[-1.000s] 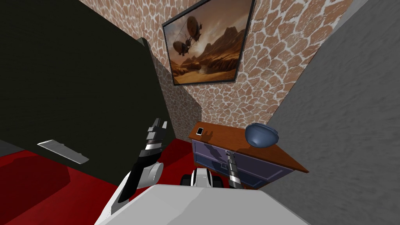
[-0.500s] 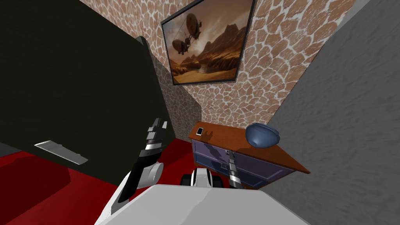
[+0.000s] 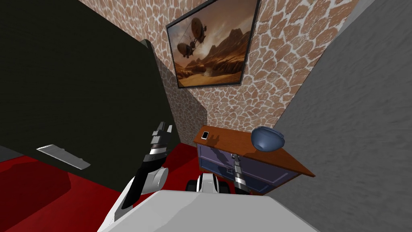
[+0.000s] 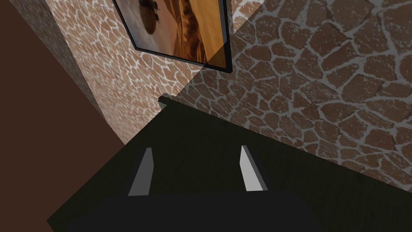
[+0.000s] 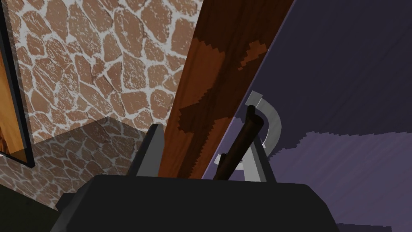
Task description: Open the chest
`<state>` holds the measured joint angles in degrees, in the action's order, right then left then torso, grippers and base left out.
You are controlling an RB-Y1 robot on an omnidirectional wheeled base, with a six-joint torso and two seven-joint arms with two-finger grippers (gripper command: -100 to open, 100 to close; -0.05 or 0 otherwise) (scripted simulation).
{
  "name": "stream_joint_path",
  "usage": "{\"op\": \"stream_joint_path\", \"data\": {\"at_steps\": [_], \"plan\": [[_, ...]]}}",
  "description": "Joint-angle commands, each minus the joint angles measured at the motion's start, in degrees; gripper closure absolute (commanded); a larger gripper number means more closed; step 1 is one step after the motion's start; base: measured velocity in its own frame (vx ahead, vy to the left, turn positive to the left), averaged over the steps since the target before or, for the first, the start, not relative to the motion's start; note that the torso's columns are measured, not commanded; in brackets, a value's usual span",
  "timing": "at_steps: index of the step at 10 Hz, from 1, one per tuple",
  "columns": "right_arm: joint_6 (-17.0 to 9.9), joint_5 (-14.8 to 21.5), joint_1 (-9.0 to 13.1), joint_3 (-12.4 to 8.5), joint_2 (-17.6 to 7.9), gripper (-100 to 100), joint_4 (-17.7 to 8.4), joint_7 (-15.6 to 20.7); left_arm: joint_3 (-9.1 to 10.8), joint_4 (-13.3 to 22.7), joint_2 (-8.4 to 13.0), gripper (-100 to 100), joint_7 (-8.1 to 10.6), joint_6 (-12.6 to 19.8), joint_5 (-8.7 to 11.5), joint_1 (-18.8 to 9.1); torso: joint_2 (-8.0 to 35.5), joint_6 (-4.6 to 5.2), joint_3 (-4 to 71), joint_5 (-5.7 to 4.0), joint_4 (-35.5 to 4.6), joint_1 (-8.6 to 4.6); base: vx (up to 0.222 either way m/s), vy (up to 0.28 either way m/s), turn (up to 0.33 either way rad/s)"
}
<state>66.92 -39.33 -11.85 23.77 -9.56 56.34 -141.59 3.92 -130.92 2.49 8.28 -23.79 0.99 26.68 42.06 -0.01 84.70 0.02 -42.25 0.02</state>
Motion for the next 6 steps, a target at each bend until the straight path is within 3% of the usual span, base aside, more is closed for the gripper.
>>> {"op": "stream_joint_path", "data": {"at_steps": [1,3,6], "plan": [[2.2,0.2,-0.6,0.3,-0.4,100,-1.3,-1.4,0.00,0.0,0.0,0,0.00,0.0,0.0,0.0,0.4,0.00,-0.1,0.28,-0.3,0.29,0.018,0.018,-0.003],[0.6,0.1,-0.8,0.3,-0.3,100,-0.2,-0.6,0.00,0.0,0.0,0,0.00,0.0,0.0,0.0,0.6,-0.04,-0.3,0.21,-0.3,0.32,-0.060,0.013,-0.023],[-0.7,0.3,-0.5,0.2,-0.1,100,1.8,0.4,-0.01,0.0,0.0,0,0.00,0.0,0.0,0.0,0.9,-0.03,-0.4,0.28,-0.5,0.40,-0.192,0.039,-0.037]]}}
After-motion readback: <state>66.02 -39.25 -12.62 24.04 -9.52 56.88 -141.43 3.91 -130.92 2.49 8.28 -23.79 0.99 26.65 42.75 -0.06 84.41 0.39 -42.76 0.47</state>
